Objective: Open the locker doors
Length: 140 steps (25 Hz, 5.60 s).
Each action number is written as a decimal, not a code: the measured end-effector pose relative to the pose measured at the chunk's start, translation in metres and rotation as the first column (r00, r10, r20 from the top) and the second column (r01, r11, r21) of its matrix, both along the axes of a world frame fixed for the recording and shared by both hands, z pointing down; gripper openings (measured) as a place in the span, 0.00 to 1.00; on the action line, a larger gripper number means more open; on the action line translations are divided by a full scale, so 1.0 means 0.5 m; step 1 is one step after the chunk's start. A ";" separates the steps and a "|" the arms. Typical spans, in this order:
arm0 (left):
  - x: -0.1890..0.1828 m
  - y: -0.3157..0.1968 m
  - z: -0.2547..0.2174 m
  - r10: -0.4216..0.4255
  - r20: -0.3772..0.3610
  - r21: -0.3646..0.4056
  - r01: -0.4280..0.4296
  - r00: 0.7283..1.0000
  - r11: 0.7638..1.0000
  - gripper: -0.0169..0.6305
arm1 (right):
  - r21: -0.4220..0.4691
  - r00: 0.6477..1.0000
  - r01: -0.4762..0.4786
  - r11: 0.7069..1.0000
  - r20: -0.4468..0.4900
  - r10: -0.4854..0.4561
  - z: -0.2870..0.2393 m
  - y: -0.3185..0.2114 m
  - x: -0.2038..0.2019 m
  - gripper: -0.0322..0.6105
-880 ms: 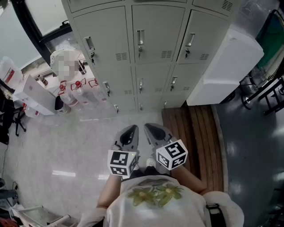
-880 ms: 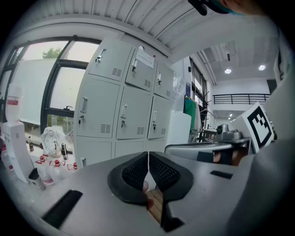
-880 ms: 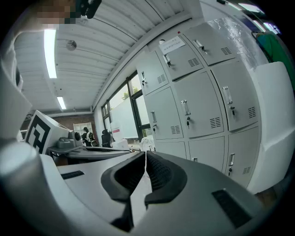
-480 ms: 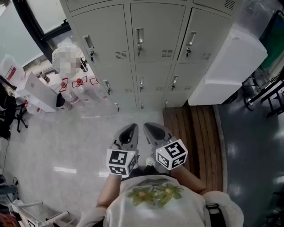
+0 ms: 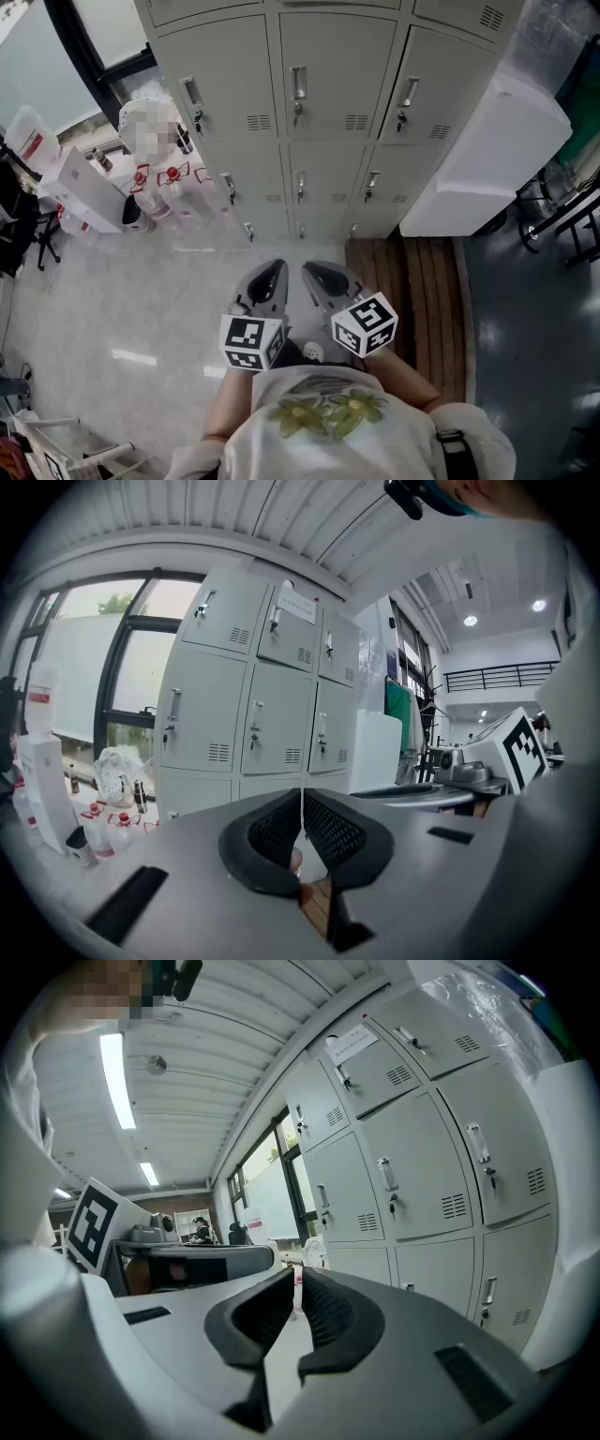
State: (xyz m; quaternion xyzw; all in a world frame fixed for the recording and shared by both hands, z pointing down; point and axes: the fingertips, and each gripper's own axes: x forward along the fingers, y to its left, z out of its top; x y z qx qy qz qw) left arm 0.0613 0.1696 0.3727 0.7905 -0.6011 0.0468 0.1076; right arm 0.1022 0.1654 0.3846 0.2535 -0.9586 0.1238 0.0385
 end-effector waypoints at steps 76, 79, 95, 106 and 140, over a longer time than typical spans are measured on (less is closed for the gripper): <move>-0.299 -0.642 -0.014 0.219 -0.033 0.017 -0.219 0.975 0.976 0.07 | 0.261 0.913 -0.391 0.883 -0.011 0.408 -0.135 -0.732 -0.245 0.24; -0.300 -0.656 -0.010 0.215 -0.030 0.010 -0.214 0.976 0.977 0.07 | 0.267 0.909 -0.399 0.877 -0.005 0.416 -0.140 -0.754 -0.243 0.25; -0.315 -0.705 -0.006 0.193 -0.019 -0.008 -0.193 0.981 0.981 0.07 | 0.276 0.891 -0.426 0.862 -0.037 0.452 -0.135 -0.837 -0.245 0.30; -0.329 -0.714 -0.006 0.174 -0.023 -0.007 -0.174 0.984 0.985 0.07 | 0.286 0.890 -0.415 0.864 -0.070 0.450 -0.132 -0.851 -0.261 0.30; -0.317 -0.674 0.018 0.208 -0.050 -0.032 -0.210 0.977 0.977 0.07 | 0.284 0.820 -0.522 0.804 -0.091 0.565 -0.132 -0.818 -0.239 0.25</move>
